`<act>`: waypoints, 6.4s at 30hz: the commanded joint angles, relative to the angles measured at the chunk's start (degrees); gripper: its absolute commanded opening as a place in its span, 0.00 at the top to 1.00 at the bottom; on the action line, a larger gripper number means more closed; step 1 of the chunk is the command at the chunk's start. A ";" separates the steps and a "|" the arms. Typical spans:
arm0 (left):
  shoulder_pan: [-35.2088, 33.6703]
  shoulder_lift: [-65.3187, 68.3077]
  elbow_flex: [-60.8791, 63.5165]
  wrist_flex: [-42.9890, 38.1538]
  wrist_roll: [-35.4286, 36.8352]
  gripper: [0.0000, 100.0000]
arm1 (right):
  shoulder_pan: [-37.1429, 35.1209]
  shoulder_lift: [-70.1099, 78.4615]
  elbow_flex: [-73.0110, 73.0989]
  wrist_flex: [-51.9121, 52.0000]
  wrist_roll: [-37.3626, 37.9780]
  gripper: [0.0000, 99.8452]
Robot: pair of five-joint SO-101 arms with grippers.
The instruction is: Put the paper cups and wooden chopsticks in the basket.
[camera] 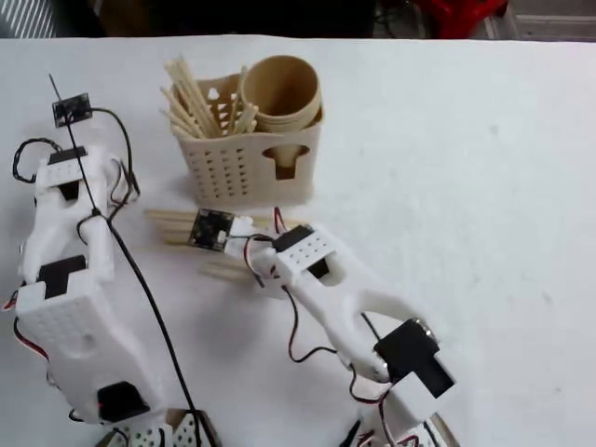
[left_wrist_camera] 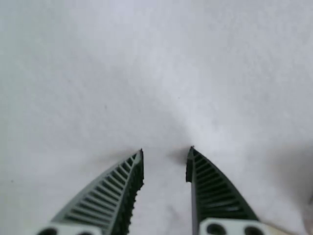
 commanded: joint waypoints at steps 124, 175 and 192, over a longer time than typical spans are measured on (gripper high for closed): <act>0.57 -0.48 -0.35 -0.53 -0.44 0.84 | -6.81 -4.18 2.81 0.40 -1.41 0.85; 0.75 -0.48 -0.35 -0.62 -0.53 0.84 | -3.82 -33.98 -22.59 -12.62 -11.96 0.98; 0.75 -0.48 -0.35 -0.62 -0.53 0.84 | 0.22 -6.29 -63.74 -12.44 -26.37 0.98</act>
